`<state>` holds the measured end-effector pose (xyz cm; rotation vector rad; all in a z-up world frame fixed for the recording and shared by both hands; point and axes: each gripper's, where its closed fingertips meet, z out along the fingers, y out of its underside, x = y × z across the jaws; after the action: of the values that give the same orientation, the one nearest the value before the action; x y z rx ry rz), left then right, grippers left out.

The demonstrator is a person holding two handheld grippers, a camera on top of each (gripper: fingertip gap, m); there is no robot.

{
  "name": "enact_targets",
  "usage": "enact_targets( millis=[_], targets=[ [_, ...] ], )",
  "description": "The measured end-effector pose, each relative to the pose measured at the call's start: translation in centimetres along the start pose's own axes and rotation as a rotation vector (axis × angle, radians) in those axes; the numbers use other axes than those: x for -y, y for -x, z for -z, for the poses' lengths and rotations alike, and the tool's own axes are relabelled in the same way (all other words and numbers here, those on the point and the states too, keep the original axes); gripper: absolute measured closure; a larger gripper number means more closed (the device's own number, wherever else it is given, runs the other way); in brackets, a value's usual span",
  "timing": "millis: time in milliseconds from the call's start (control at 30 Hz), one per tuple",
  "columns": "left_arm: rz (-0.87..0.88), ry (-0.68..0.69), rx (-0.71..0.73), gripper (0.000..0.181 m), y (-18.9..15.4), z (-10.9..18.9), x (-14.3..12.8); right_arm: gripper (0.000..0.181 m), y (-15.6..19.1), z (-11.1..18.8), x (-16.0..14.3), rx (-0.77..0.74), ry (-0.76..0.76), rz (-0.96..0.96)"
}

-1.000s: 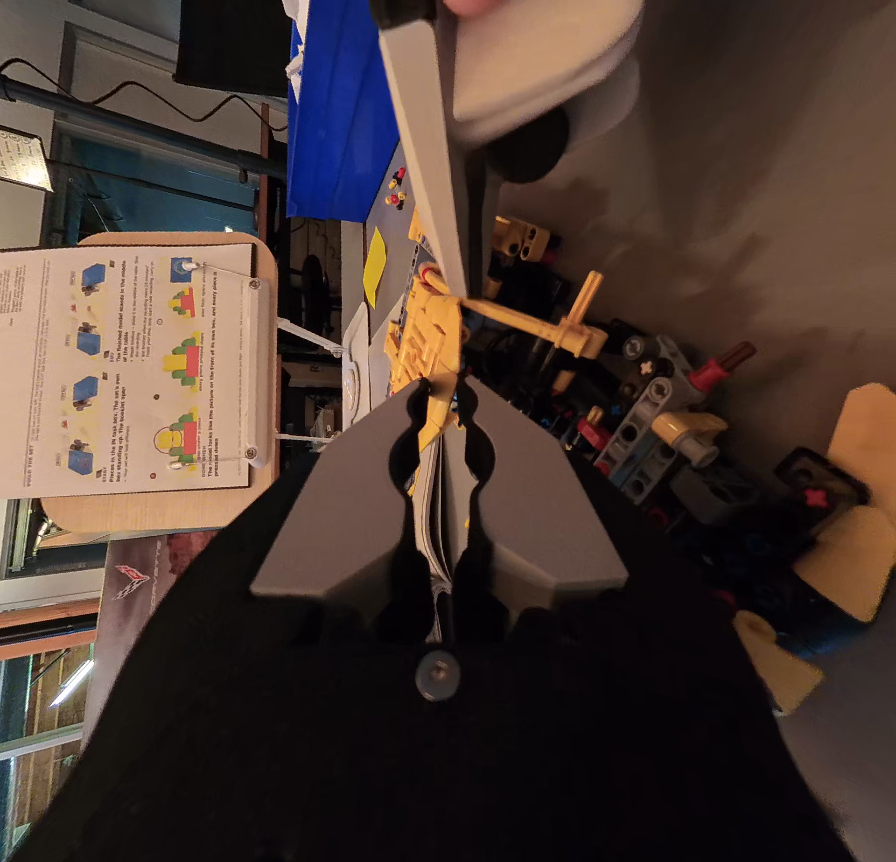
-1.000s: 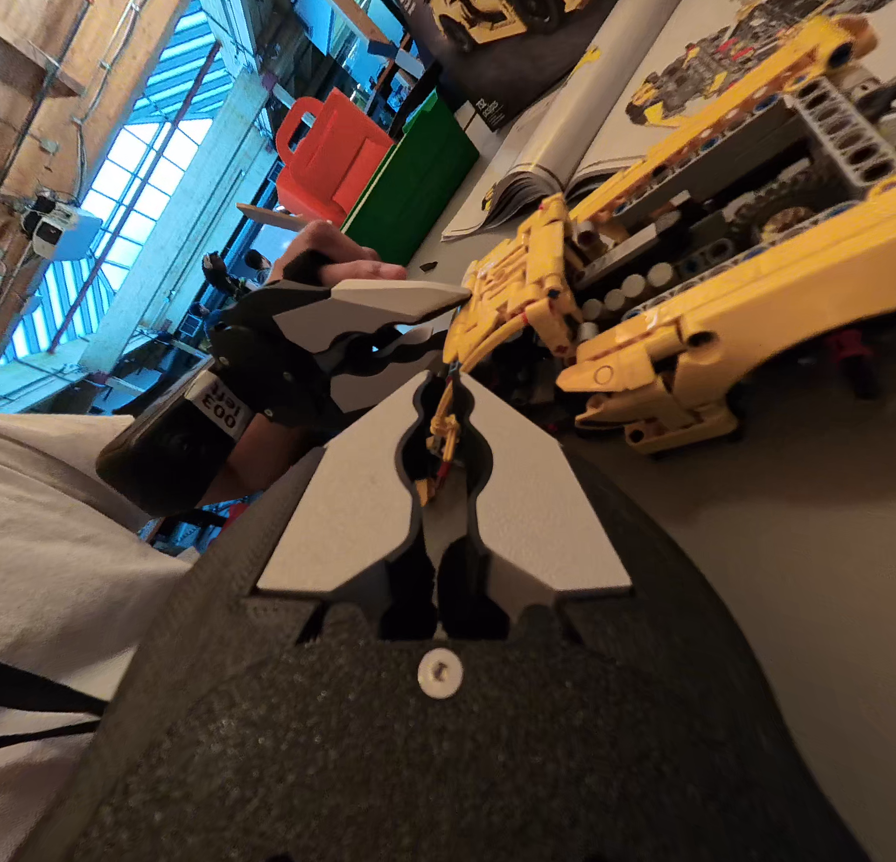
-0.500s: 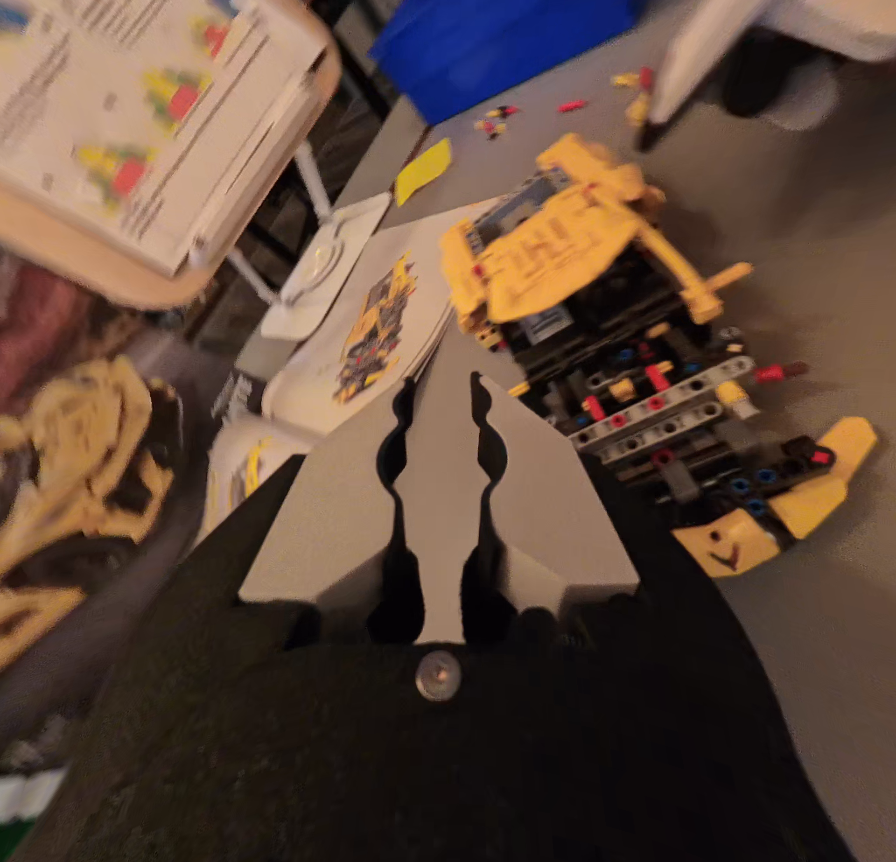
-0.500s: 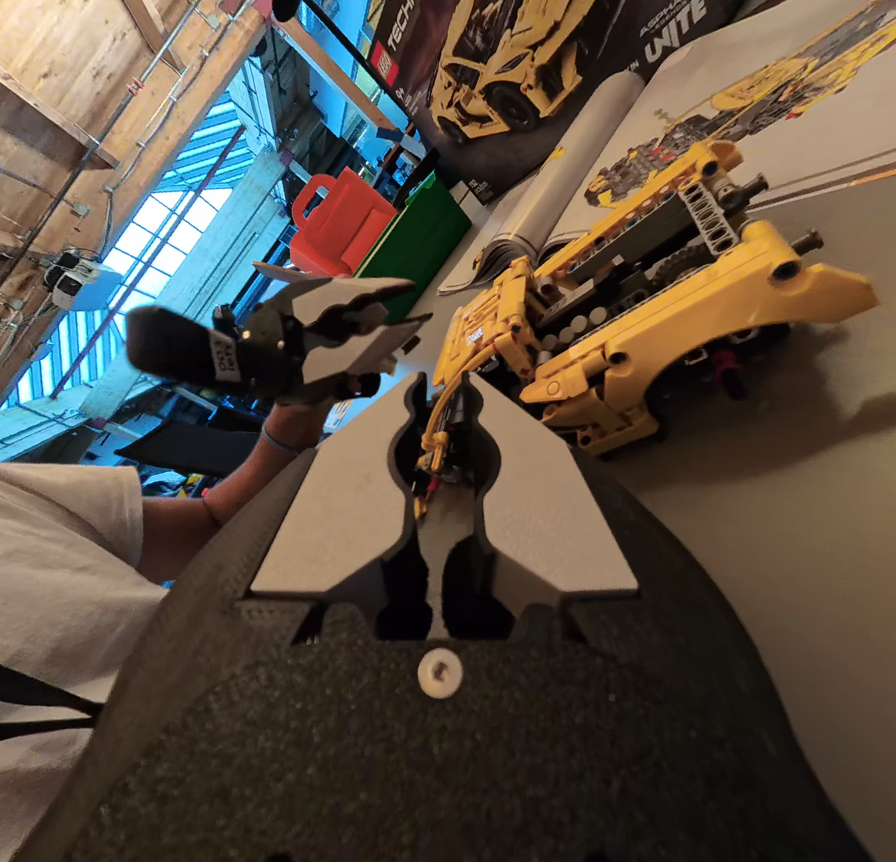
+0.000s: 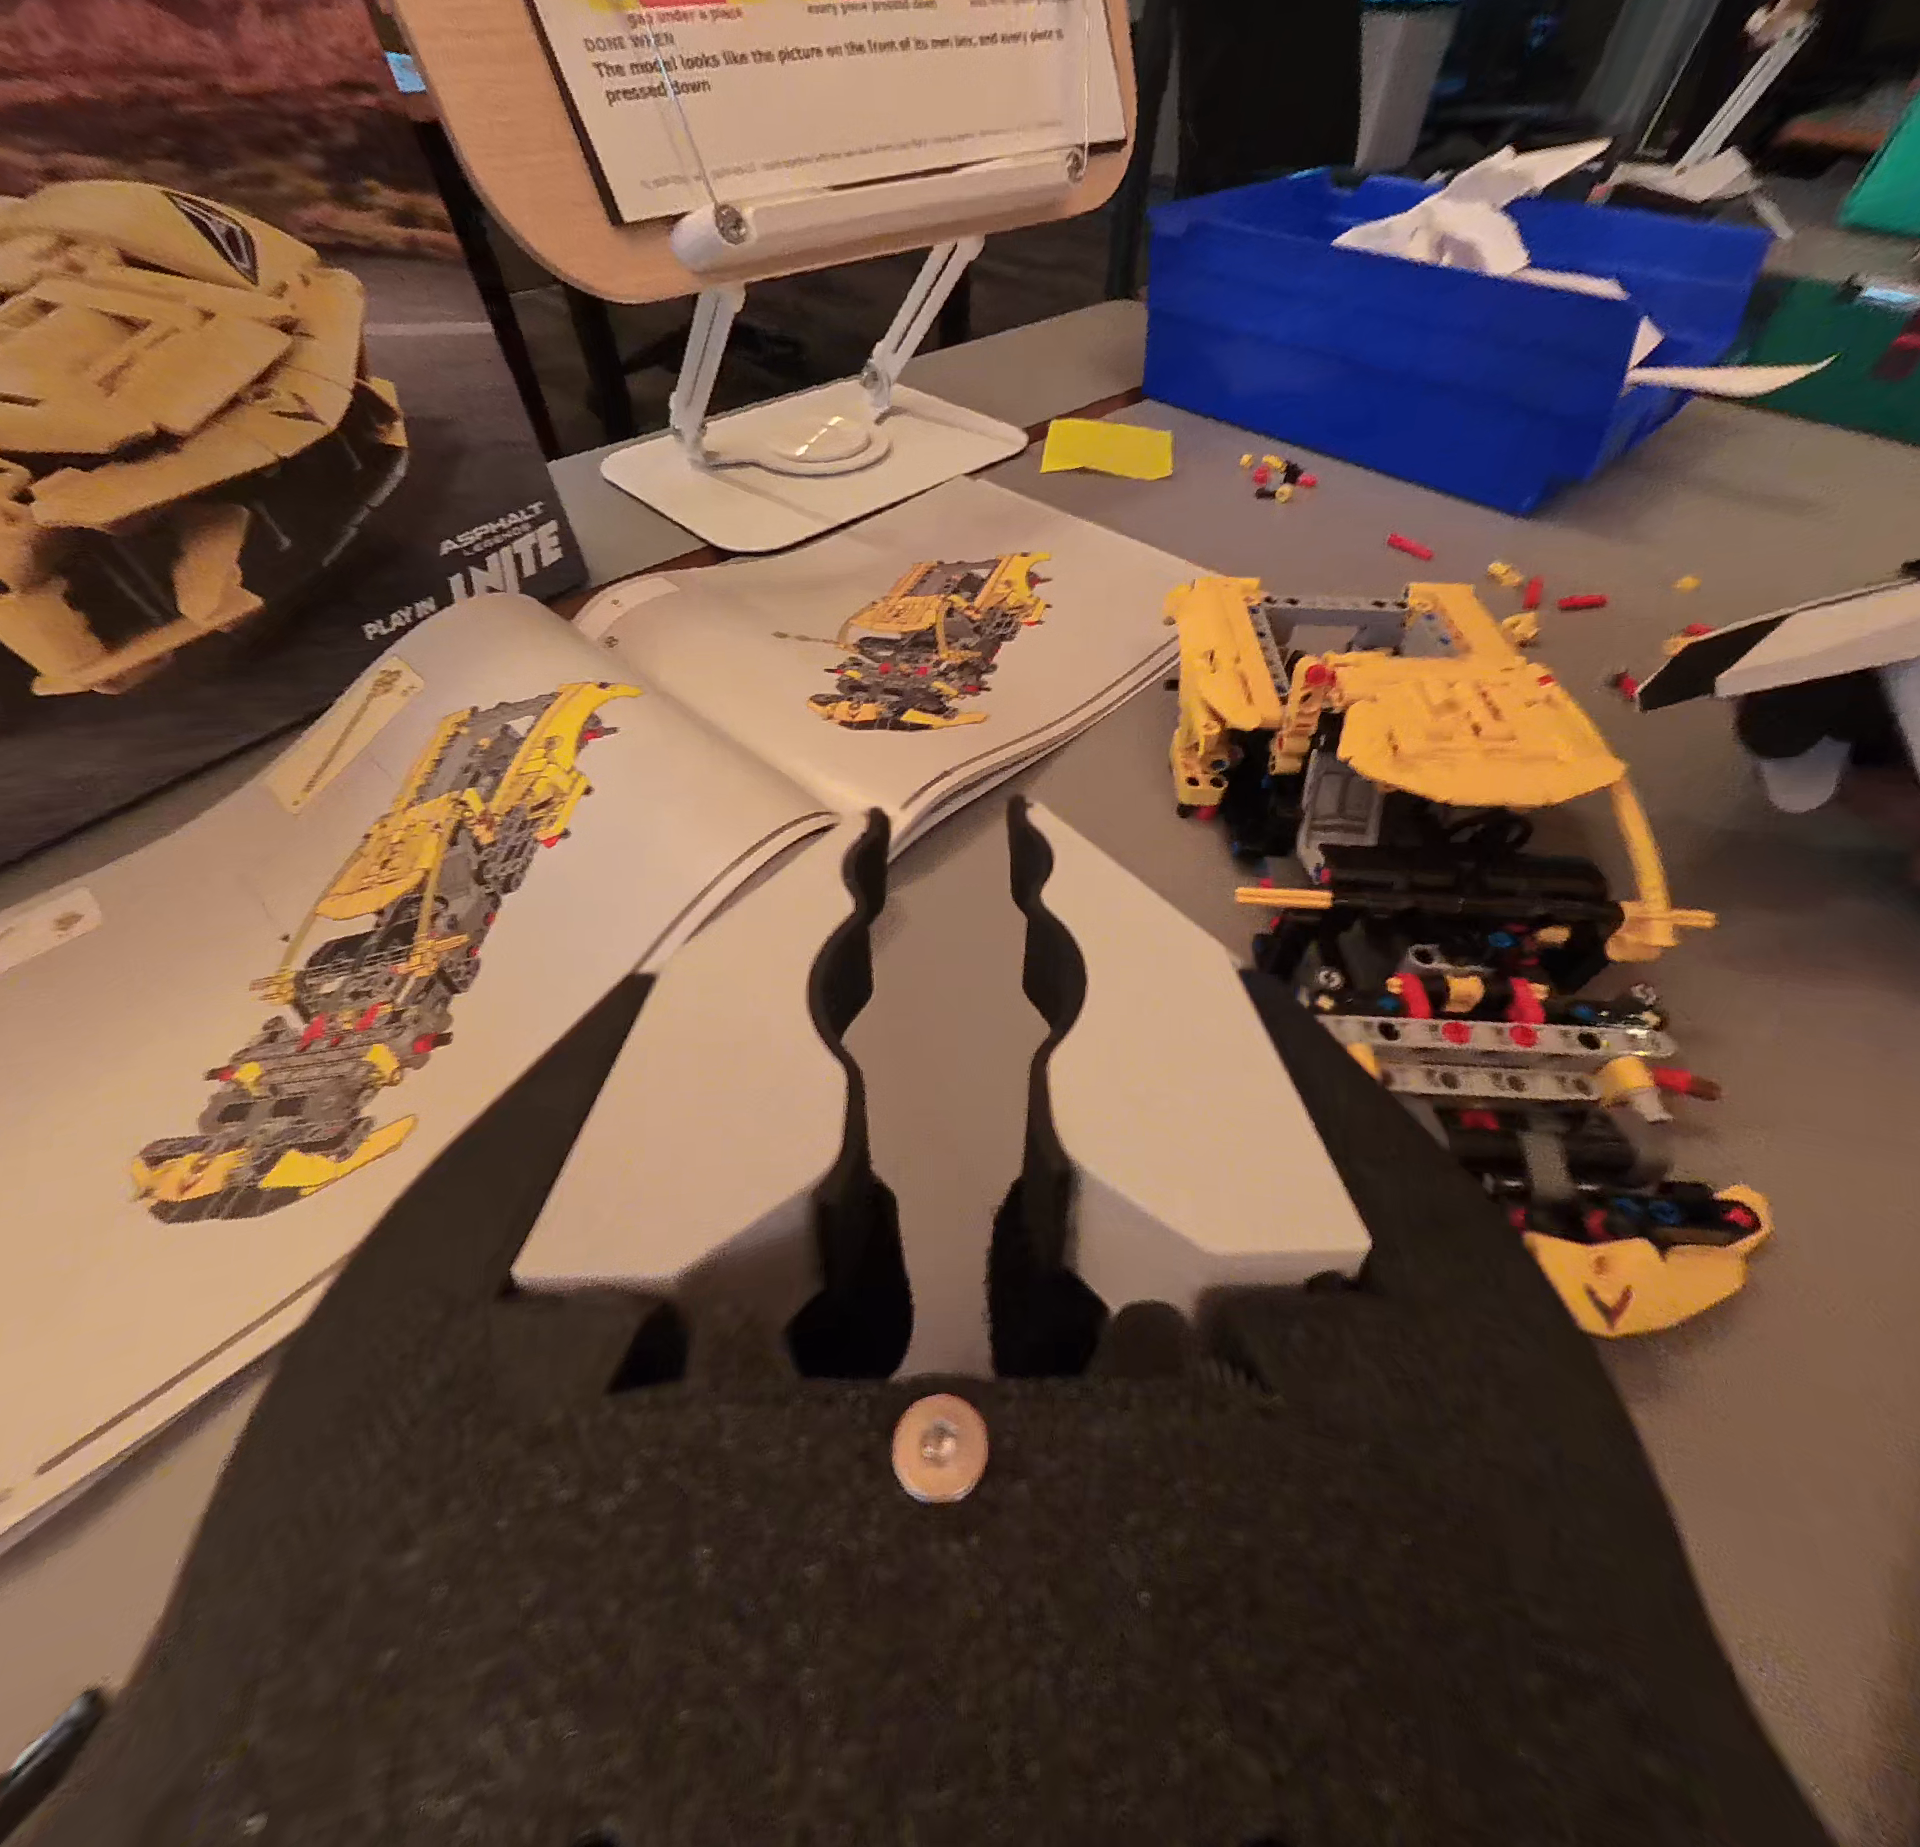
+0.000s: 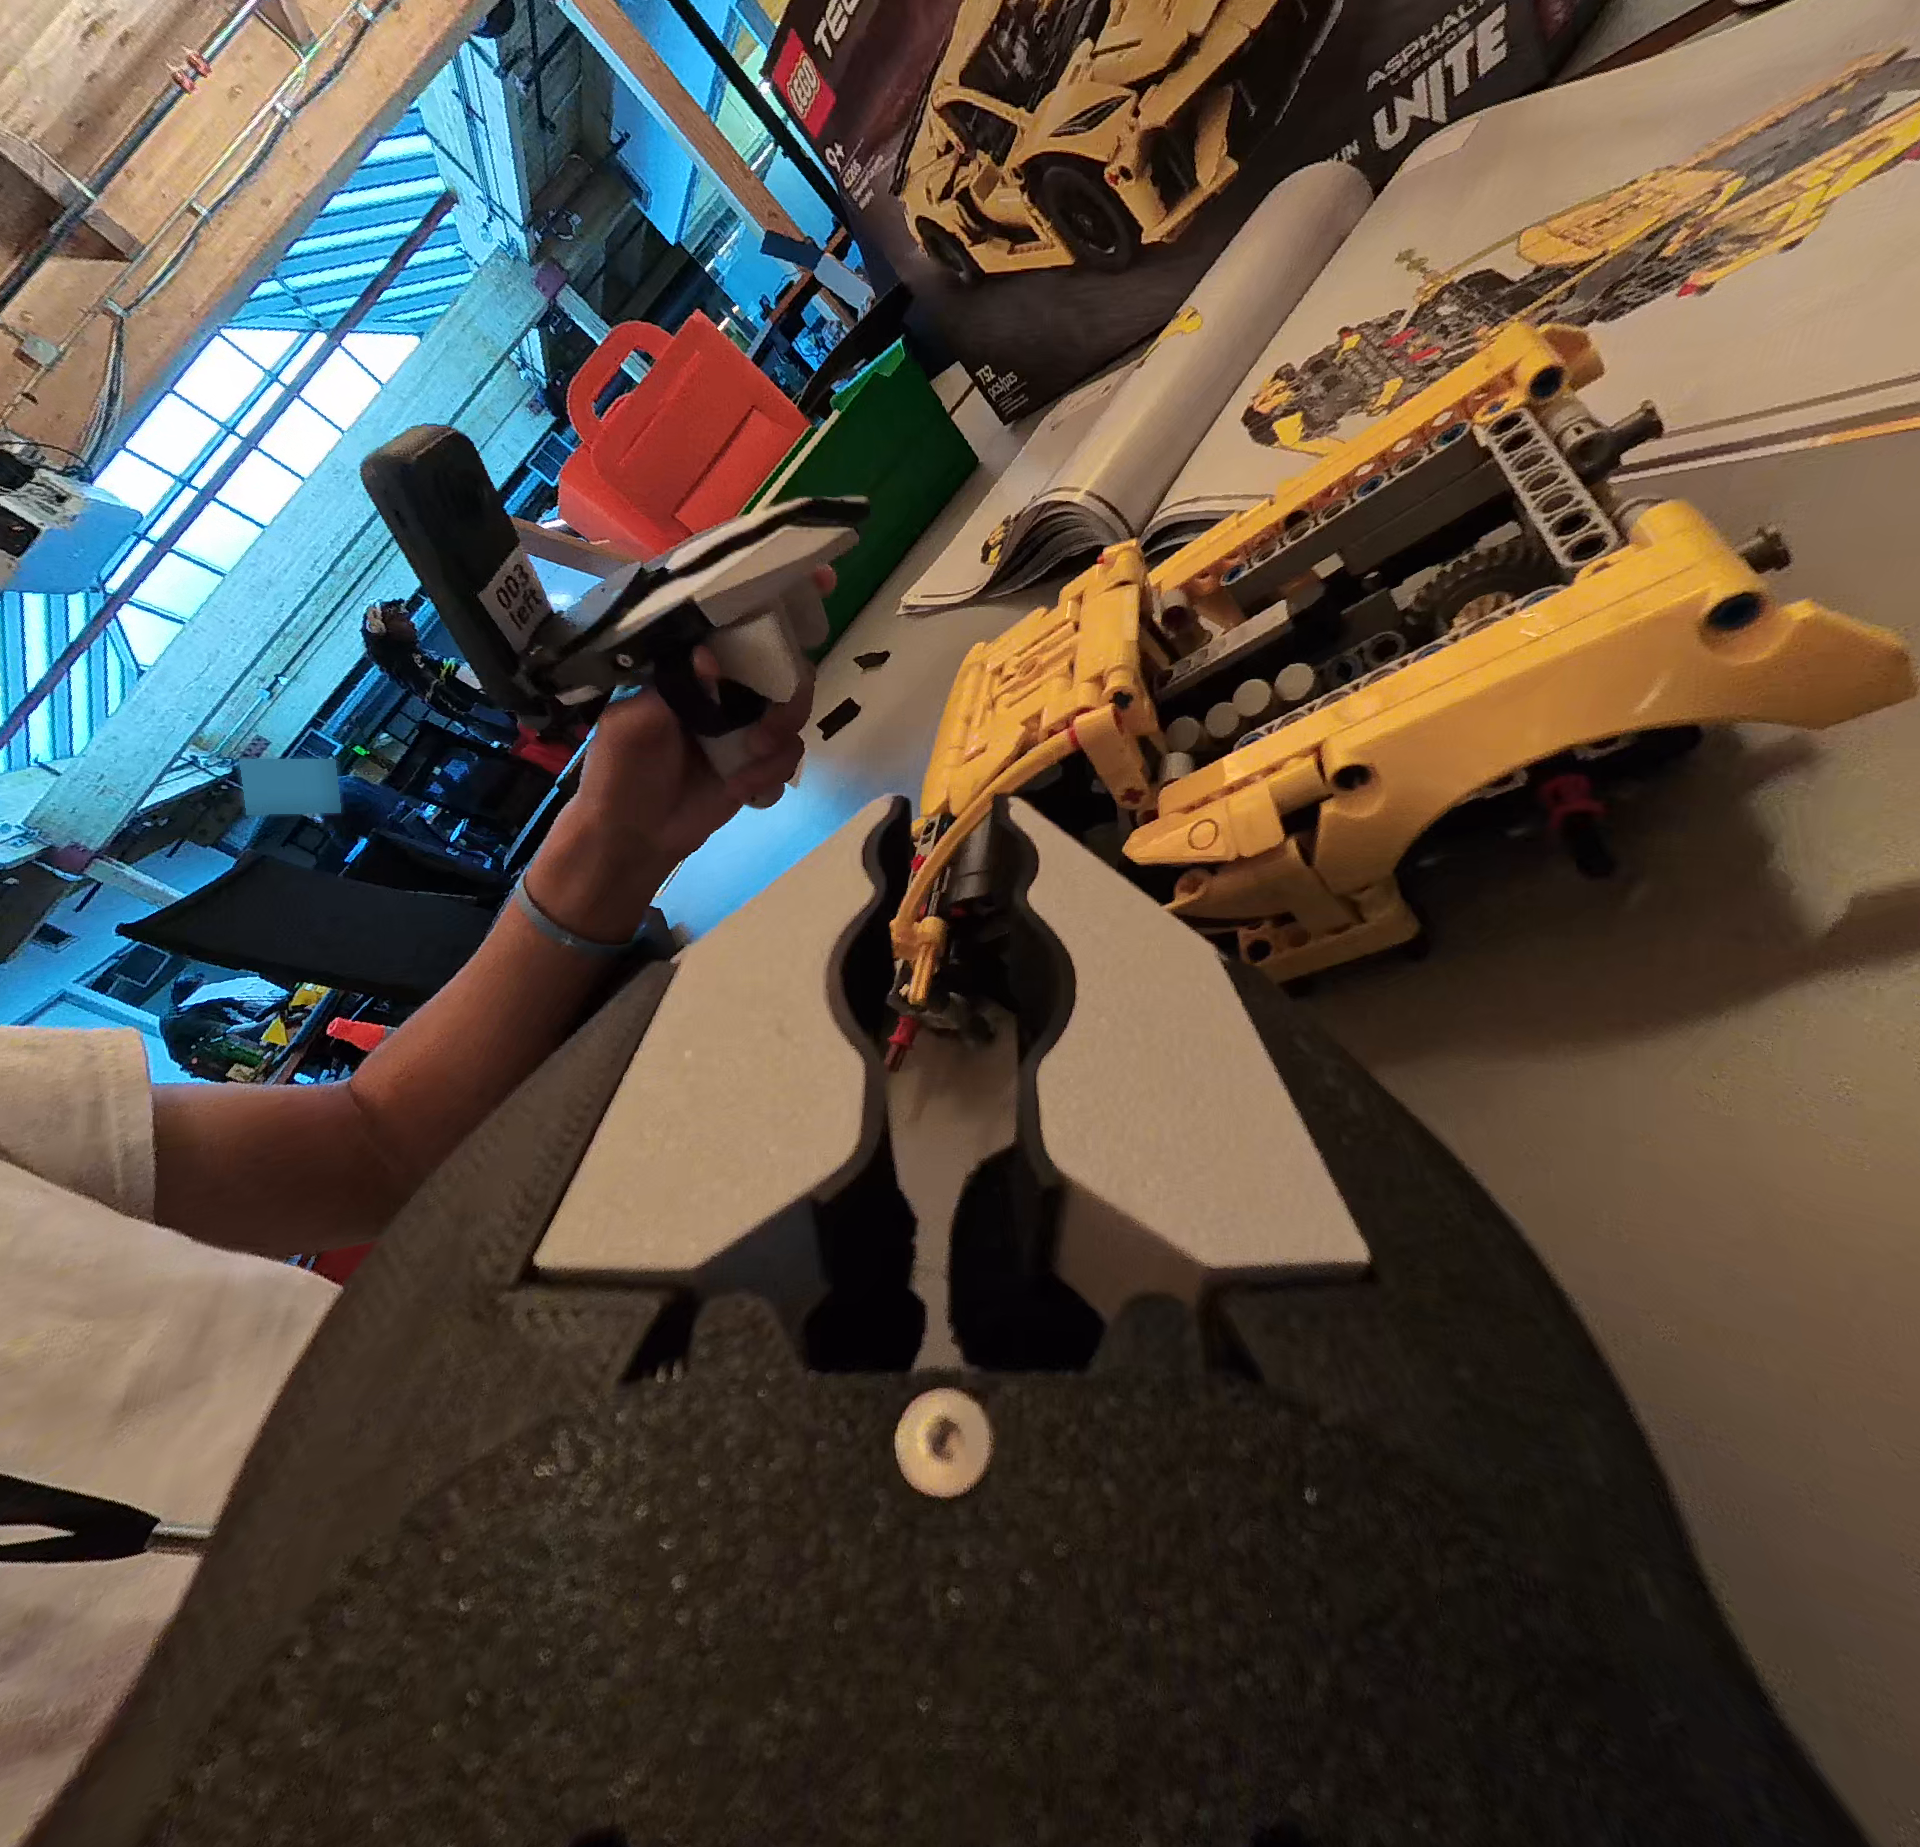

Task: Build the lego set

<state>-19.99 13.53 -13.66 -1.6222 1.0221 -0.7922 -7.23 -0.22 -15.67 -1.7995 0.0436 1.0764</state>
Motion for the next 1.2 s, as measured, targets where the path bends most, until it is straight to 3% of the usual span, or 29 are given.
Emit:
enact_targets(
  millis=[567,1200],
  targets=[
    [-0.014,0.017,0.050,0.162,1.2,-0.1,-0.6,0.166,-0.2,0.0,0.1,0.022,-0.004,-0.043],
    [-0.090,0.046,0.022,0.162,-0.1,-0.3,-1.0,0.164,-0.3,0.2,0.3,0.008,-0.018,-0.034]
  ],
)
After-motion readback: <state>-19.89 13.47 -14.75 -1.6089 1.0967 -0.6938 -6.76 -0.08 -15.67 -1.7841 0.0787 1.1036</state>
